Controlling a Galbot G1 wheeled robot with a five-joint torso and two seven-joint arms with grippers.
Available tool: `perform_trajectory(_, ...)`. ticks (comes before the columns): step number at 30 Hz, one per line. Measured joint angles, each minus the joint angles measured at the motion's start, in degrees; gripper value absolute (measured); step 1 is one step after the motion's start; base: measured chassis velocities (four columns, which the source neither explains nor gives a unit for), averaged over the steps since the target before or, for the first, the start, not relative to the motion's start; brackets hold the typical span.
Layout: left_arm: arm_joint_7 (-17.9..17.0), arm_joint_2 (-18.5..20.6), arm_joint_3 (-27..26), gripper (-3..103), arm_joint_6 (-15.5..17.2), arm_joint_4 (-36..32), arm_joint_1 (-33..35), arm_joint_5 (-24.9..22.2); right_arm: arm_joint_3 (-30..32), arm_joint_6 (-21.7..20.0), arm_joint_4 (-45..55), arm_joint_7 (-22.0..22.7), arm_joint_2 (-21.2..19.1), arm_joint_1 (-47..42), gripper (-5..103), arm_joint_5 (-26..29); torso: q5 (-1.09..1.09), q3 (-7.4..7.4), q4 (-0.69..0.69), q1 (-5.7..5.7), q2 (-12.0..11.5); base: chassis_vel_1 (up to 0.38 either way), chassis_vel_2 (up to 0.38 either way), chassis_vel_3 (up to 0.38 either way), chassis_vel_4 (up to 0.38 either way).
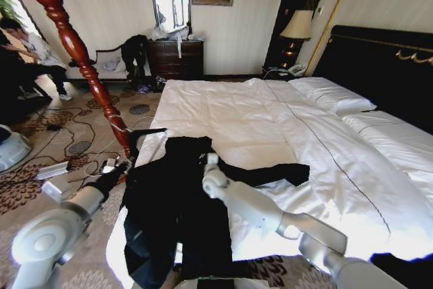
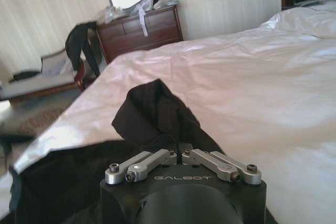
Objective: Pick up the clothes from the bed and hang them on the clothes hanger.
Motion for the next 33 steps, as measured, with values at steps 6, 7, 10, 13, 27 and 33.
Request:
perform_trajectory(6, 0.18, 1.08, 4.12, 16, 2.15, -0.37, 2.9, -2.11, 2.5, 3.2, 2.21, -2.44, -1.67, -2.48, 0, 2.21, 0.0, 0.0, 0.01, 0.0, 0.0, 0.0, 0.0, 0.0, 0.0)
perform_trajectory(7, 0.19, 1.03, 4.67, 16, 2.22, -0.43, 2.91, -2.03, 2.54, 3.36, 2.32, -2.57, -1.71, -2.65, 0, 2.2, 0.0, 0.0, 0.01, 0.0, 0.0, 0.0, 0.0, 0.0, 0.0)
perform_trajectory(10, 0.3, 0.28, 8.67, 16, 2.61, -0.66, 2.83, -0.68, 2.58, 4.06, 3.02, -2.99, -1.73, -3.51, 0, 1.95, 0.0, 0.0, 0.0, 0.0, 0.0, 0.0, 0.0, 0.0, 0.0)
perform_trajectory(13, 1.12, -1.28, 13.22, 16, 2.87, 0.32, 2.0, 2.22, 2.58, 4.39, 3.8, -3.13, -1.68, -4.08, 0, 1.57, 0.0, 0.0, 0.01, 0.0, 0.0, 0.0, 0.0, 0.0, 0.0)
perform_trajectory(27, 2.83, -4.53, 23.31, 16, 5.37, 13.23, -9.55, 0.15, 0.37, 5.93, 2.86, -4.95, -0.16, -4.34, 0, 0.76, -0.01, 0.0, 0.0, 0.0, 0.0, 0.0, 0.0, 0.0, 0.0)
perform_trajectory(33, 4.28, -3.83, 27.63, 16, 6.27, 20.43, -17.4, 0.13, -1.17, 6.4, 1.36, -5.93, 1.27, -4.04, 0, 0.56, -0.02, 0.0, 0.0, 0.0, 0.0, 0.0, 0.0, 0.0, 0.0)
